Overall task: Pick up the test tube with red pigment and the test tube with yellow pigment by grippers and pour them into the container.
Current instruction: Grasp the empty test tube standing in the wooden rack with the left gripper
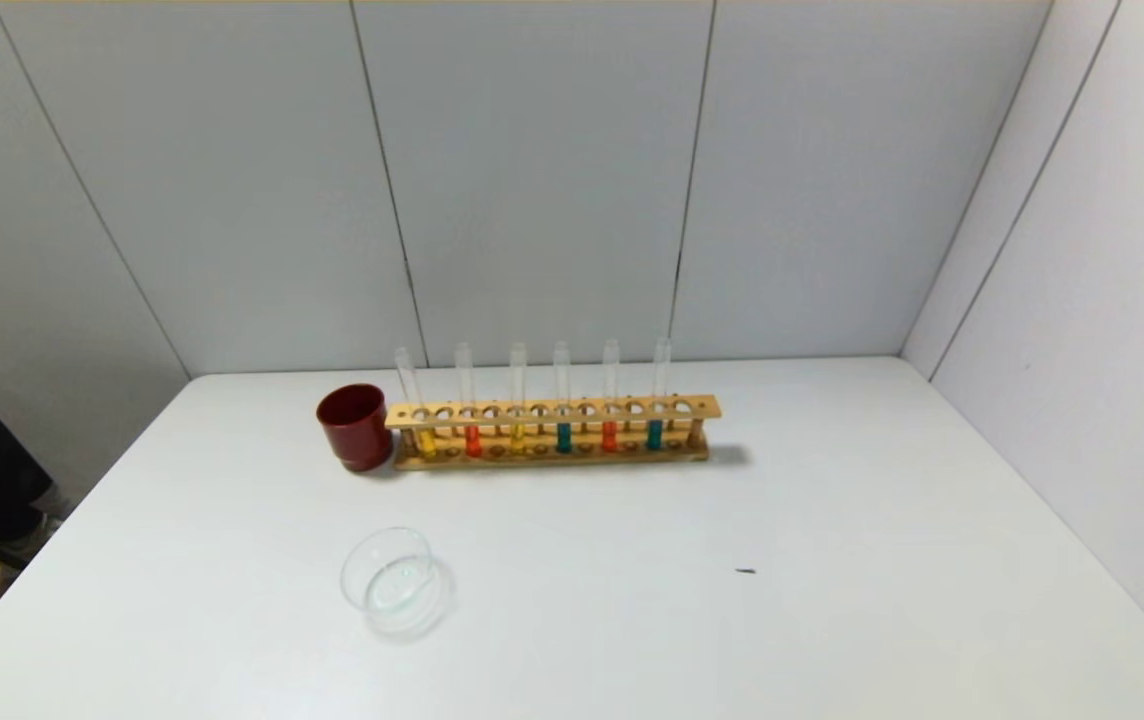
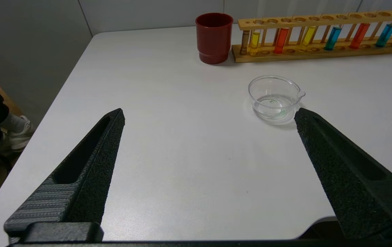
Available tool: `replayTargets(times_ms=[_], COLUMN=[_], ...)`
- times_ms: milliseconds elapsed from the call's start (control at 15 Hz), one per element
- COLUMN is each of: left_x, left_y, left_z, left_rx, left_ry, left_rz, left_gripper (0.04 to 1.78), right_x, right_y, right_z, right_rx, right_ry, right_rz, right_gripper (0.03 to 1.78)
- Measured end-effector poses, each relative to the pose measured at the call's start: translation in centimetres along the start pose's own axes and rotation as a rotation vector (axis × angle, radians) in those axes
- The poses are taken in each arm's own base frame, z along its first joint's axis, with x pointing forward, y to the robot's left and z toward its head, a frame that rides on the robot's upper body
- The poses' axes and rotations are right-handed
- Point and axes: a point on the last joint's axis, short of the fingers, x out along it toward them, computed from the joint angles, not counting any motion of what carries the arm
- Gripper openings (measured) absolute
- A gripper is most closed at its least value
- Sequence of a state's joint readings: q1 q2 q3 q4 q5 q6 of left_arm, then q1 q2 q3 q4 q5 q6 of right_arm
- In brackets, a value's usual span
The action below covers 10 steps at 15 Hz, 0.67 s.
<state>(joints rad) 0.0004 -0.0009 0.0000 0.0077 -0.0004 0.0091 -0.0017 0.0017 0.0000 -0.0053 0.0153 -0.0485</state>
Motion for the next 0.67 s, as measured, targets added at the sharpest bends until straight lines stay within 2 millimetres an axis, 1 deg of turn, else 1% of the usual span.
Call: replayTargets(times_ms=[667], left_x=[0.00], left_y=[0.00], left_z=[0.00], left_rx=[0.000], left_ry=[0.000], left_rz=[0.000], left_gripper=[1.75], right_x=[0.00], right_y=[-0.01], right_z=[0.00], right_rx=[0.004], right_ry=[0.000], right_rz=[-0.003], right_gripper=[1.75])
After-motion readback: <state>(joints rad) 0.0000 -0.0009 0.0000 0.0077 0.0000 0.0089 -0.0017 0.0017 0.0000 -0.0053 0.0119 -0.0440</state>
